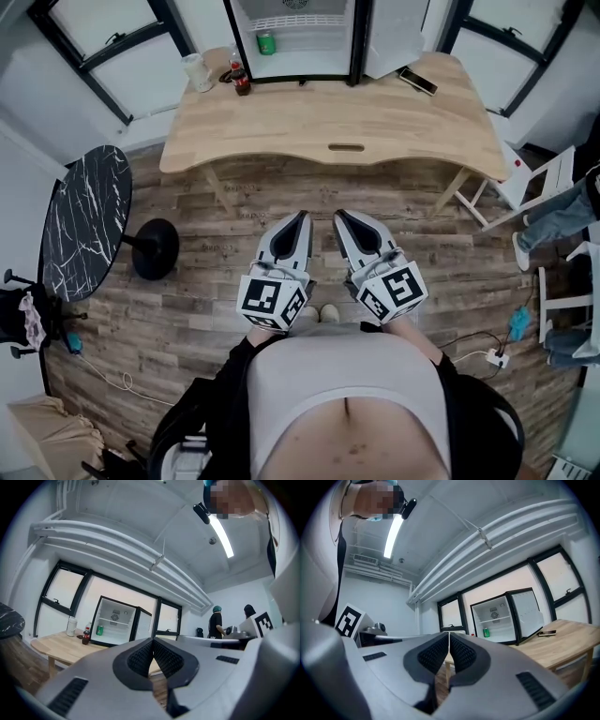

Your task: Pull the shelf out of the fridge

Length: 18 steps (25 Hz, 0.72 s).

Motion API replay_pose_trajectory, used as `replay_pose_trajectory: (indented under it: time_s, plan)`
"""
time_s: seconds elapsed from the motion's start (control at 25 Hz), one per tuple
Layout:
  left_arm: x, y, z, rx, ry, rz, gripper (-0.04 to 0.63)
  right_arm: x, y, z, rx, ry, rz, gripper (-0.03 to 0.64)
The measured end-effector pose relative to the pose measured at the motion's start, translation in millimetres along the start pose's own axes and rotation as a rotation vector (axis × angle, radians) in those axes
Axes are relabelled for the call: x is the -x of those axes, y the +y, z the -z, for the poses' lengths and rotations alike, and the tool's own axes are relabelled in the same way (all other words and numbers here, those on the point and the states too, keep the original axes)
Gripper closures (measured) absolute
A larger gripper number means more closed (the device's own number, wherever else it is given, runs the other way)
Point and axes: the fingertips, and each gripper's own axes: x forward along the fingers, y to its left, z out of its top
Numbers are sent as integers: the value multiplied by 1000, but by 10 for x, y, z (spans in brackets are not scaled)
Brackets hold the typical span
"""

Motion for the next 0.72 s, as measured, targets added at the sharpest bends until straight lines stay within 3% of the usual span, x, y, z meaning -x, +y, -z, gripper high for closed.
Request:
replay_pose_trajectory:
  time_s: [0.24,0.72]
  plan:
    - [-186,46,-47,-7,0,31,589,-136,-101,-23,-5,-1,10,588]
    - [-412,141,-17,3,-3,-2,589,-243,-320,2,-9,-1,-6,588]
